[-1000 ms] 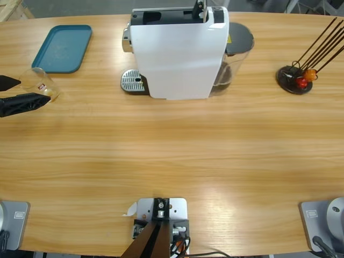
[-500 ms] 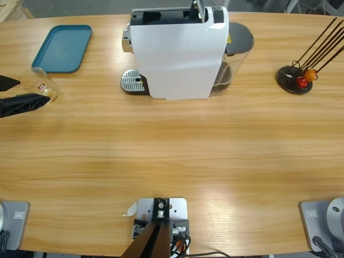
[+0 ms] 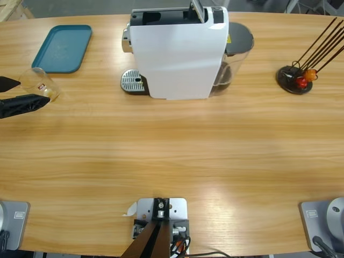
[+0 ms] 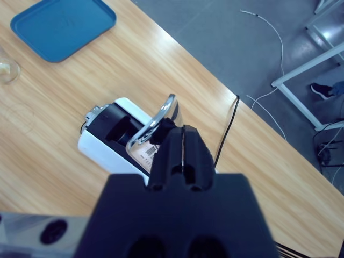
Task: Pour coffee
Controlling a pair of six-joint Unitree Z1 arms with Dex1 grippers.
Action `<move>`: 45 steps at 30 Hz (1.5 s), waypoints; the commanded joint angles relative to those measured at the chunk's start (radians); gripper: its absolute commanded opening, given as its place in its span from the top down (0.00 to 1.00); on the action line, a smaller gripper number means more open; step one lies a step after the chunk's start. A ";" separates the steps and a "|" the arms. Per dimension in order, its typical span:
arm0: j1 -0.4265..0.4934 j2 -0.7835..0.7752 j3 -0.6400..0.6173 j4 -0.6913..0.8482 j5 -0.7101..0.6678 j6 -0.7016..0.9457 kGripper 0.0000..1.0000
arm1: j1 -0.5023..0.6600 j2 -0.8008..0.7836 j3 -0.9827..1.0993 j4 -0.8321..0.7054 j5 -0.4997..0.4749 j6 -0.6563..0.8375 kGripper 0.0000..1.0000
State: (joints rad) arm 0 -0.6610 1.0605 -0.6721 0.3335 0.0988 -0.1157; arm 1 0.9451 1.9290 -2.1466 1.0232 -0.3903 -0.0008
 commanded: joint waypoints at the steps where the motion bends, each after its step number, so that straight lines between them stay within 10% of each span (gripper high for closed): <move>1: -0.008 -0.025 0.032 -0.011 0.000 -0.010 0.03 | 0.074 0.107 0.029 0.017 0.014 0.040 1.00; 45: -0.008 -0.028 0.034 -0.011 -0.001 -0.010 0.03 | 0.094 0.208 0.013 0.017 0.057 0.087 1.00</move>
State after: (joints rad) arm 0 -0.6610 1.0604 -0.6721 0.3334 0.0988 -0.1157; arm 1 0.9761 1.9889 -2.1865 1.0306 -0.3837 0.0692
